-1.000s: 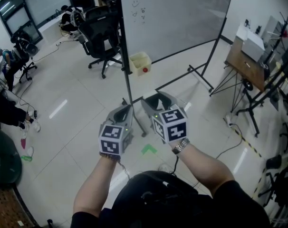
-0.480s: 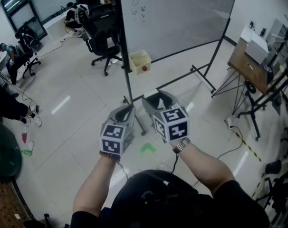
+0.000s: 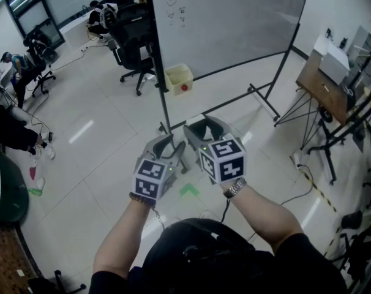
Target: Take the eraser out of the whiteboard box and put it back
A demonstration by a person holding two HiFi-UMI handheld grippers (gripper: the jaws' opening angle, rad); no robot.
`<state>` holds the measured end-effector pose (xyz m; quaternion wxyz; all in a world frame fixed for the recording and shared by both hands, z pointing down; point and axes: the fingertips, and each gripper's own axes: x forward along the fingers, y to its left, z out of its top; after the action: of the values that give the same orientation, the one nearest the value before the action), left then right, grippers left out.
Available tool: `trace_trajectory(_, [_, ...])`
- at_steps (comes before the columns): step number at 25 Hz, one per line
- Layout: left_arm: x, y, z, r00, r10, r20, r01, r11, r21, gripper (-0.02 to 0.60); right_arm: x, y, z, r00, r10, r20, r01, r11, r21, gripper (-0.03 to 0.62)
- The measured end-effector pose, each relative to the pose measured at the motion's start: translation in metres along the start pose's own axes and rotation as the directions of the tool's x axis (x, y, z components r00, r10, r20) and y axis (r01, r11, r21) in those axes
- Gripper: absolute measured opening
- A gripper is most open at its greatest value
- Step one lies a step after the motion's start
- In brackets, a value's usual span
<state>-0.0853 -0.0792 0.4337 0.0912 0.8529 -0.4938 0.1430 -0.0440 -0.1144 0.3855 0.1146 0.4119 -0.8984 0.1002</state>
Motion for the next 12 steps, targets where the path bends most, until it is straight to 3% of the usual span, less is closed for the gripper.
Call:
trace_trajectory(7, [0.021,-0.021,-0.005,0.998,-0.053,-0.041,0.054,0.998,0.032,0.214,-0.002,-0.009,0.003,0.999,0.038,0.008,-0.038,0.999,0.009,0.290])
trace_trajectory(12, [0.036,-0.030,-0.004,0.997,-0.053,-0.058,0.056,0.997,0.054,0.235,-0.005,-0.014,0.005,0.997,0.082,0.011,-0.082,0.997,0.011,0.290])
